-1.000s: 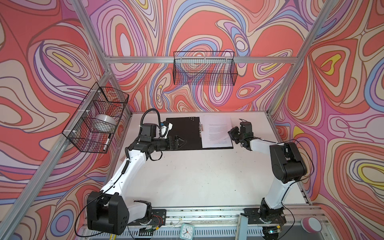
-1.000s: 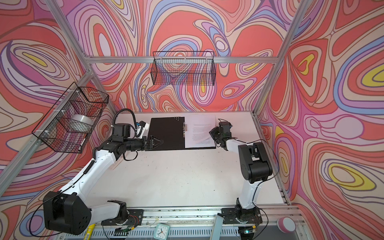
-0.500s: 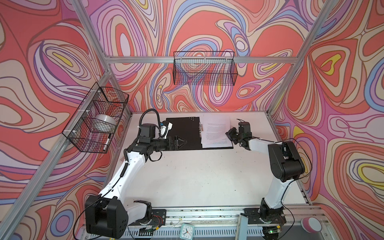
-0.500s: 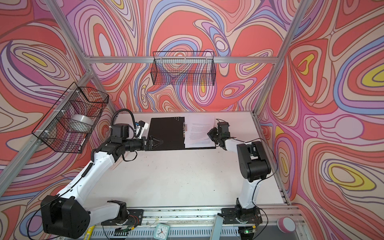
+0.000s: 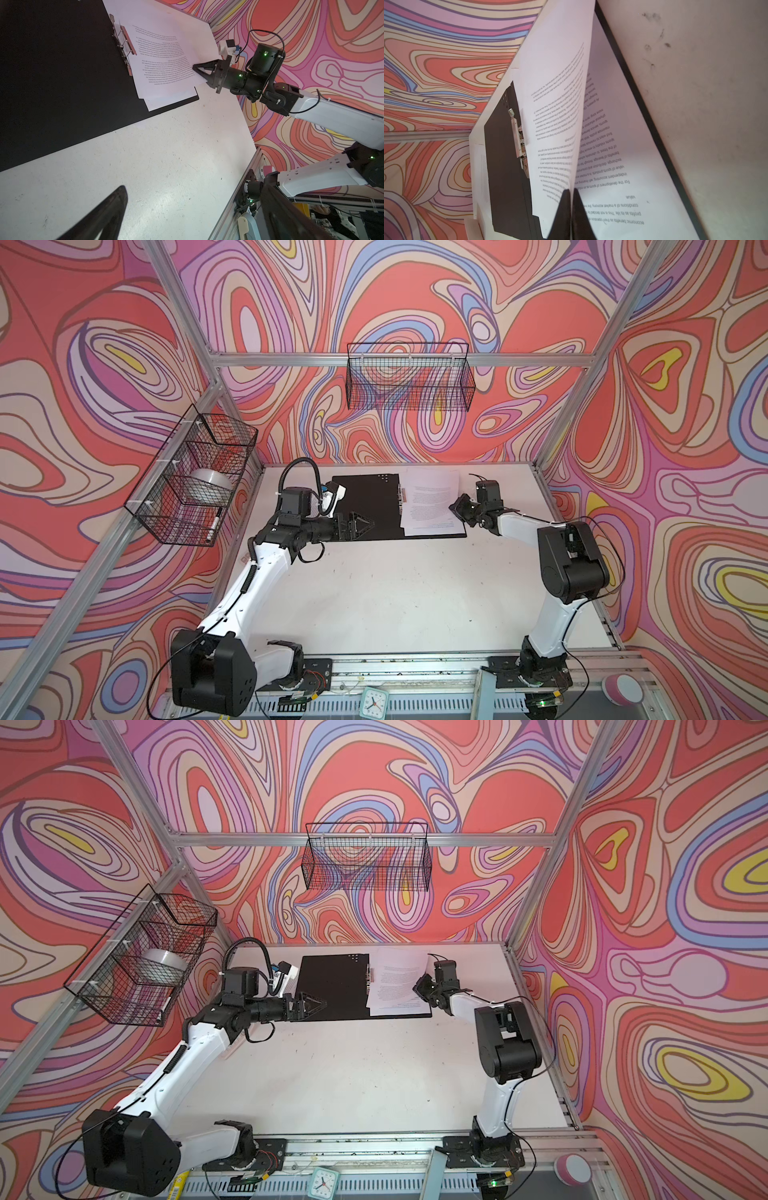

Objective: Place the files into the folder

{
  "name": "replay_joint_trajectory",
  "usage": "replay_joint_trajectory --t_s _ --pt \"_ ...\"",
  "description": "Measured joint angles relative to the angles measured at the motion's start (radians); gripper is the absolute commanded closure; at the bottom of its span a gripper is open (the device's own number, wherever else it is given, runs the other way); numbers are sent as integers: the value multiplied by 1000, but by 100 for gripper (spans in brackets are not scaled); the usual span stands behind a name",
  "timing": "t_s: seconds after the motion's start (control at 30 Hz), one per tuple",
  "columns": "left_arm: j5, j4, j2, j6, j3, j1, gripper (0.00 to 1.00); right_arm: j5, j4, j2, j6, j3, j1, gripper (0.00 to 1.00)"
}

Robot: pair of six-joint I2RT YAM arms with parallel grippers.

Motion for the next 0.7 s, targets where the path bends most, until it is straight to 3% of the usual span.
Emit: replay_joint_trajectory --t_s 0.7 --pt "0 0 23 3 0 1 0 -202 -154 35 -294 89 -105 100"
